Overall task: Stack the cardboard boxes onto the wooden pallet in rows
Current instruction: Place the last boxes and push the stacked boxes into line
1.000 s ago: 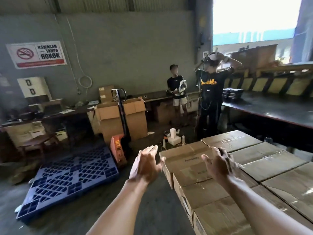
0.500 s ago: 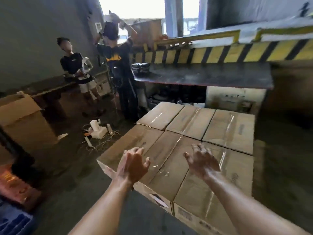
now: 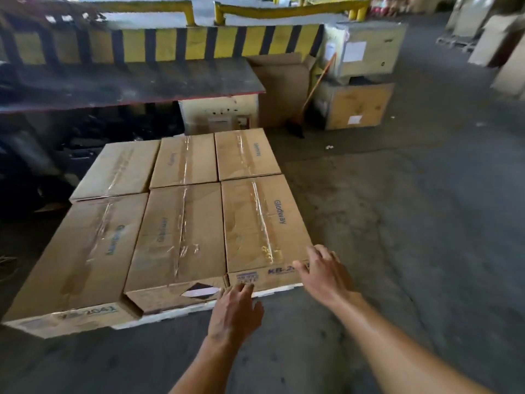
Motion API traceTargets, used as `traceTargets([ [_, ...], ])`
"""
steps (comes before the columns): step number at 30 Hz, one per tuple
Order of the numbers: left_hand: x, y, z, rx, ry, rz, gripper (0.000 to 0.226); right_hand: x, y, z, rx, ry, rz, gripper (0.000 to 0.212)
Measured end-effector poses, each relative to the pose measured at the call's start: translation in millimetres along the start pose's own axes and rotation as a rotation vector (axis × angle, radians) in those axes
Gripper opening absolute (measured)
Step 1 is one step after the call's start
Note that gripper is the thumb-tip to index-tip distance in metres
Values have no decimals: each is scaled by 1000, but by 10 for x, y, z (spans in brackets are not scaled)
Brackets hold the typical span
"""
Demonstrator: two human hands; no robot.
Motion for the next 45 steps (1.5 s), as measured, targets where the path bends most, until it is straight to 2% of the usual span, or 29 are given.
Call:
traceTargets([
  [4,107,202,357,-41,25,-3,44,50,50,129,-10,-1,-12,50],
  [7,127,256,739,41,123,-16,48,-13,-12,470,-50,-20,-97,57],
  [9,167,160,1102,72,94,12,38,-85,-132,775,-52,-59,-147,62],
  [10,159,146,1354,2,58,-7,34,-126,-196,944,-54,-88,-173,63],
  [12,92,220,1941,-115,34,-37,58,-208,-220,1237,-35,-102,-227,64],
  [14,-6,214,2370,-110,21,-42,65,-251,-192,1460,91,-154,-274,62],
  [16,-208,90,2784,-40,-32,-20,60,-258,-215,1677,324,-219,-328,55],
  [20,-728,-247,3687,182,-52,-15,88,-137,-246,2330,599,-286,-453,55],
  [25,-1126,-769,4518,281,-196,89,72,47,-210,2855,904,-289,-643,63],
  [28,-1213,-1097,4711,479,-231,97,76,155,-194,3099,1008,-273,-686,68],
  [32,-1245,-1138,4754,665,-196,108,81,255,-137,3419,1033,-106,-709,75],
  [39,-1117,-1184,4782,763,-154,134,82,440,-136,3517,1046,-90,-667,70],
  [42,-1164,-1205,4842,837,-190,218,93,437,-166,3503,1070,-55,-674,68],
  [45,-1178,-1234,4863,830,-184,213,101,451,-194,3516,1101,-49,-655,69],
])
Point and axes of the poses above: each hand's wrist, its own y-axis away from the middle knuckle, its own z-axis out of the palm, x = y × z, the point moved 8 cm from there along -y, towards the middle knuckle, and after that the axes turned 13 degrees about x, right-handed, at the moved point
